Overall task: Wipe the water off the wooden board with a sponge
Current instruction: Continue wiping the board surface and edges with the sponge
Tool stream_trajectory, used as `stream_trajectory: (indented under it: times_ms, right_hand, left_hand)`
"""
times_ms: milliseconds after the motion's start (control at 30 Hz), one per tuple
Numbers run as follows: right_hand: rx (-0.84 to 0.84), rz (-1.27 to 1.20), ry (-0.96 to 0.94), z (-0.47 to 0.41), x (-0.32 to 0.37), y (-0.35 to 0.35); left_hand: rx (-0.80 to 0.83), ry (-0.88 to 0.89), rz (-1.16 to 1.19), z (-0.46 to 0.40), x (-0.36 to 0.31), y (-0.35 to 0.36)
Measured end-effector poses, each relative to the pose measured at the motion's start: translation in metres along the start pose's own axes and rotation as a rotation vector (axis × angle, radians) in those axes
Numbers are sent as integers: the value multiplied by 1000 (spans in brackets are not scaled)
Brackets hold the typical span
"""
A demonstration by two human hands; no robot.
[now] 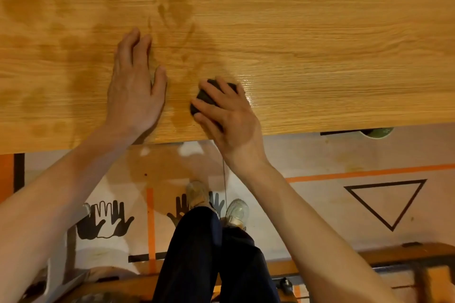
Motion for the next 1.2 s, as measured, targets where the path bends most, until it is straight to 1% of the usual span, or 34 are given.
stream_trajectory:
  times_ms: [67,133,200,267,300,367,433,533,600,667,700,733,800,833,867,900,933,1000,1067,1133,1200]
  right_hand:
    - [85,18,-47,1,-8,-3]
    - [108,47,-10,13,-41,-32]
    - [18,76,94,34,-79,-75]
    - [-130,66,268,57,-108,-111]
    - [-191,60,333,63,-114,-119]
    - [-232,65,360,61,-104,-111]
    - [-151,71,265,45,-72,-72]
    - [24,59,32,23,-19,-13]
    - [144,78,-100,19,-11,-4]
    - [230,96,-154,24,-33,-23]
    - [221,110,-124,29,-52,-42]
    - [168,121,-48,36,-74,-65]
    - [-3,120,148,53,-110,-110]
    - [-80,129,232,61,-118,-122]
    - [-133,155,303,65,-117,-121]
    - [-150,189,355,65,-108,-112]
    - [-131,233,366,61,-93,-94]
    - [-49,343,264,52,-51,-49]
    - [58,407,93,49,-23,-16]
    - [189,417,-59,49,-25,-15]
    - [259,403,-143,58,-45,-38]
  left_hand:
    - [26,-8,10,7,-1,-1]
    - [42,7,18,19,-3,0]
    - [41,43,26,32,-6,2]
    - [31,77,16,41,-7,4]
    - [19,84,1,43,-7,4]
    - [-10,82,-29,45,-6,5]
    - [-30,78,-39,45,-7,6]
    - [-58,80,-57,45,-6,4]
    - [-66,86,-67,45,-7,3]
    - [-65,92,-70,47,-7,3]
    - [-63,95,-70,48,-7,4]
    - [-63,99,-68,48,-7,4]
    - [-70,100,-68,48,-8,3]
    - [-75,97,-69,48,-8,3]
    - [-79,92,-69,48,-8,3]
    - [-82,90,-69,48,-7,3]
    - [-85,91,-68,47,-7,3]
    - [-89,99,-69,47,-7,2]
    - [-99,106,-71,47,-7,1]
    - [-106,103,-74,48,-7,1]
    - [-109,99,-72,47,-7,1]
Point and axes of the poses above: each hand's wrist, its own z-axis away from the middle knuckle, its own y-axis out of the palm, x = y × z, the point moved 8 cm from there along -z, towards the middle knuckle, and after that the axes turned 1 degree about x, right-handed, at the moved point
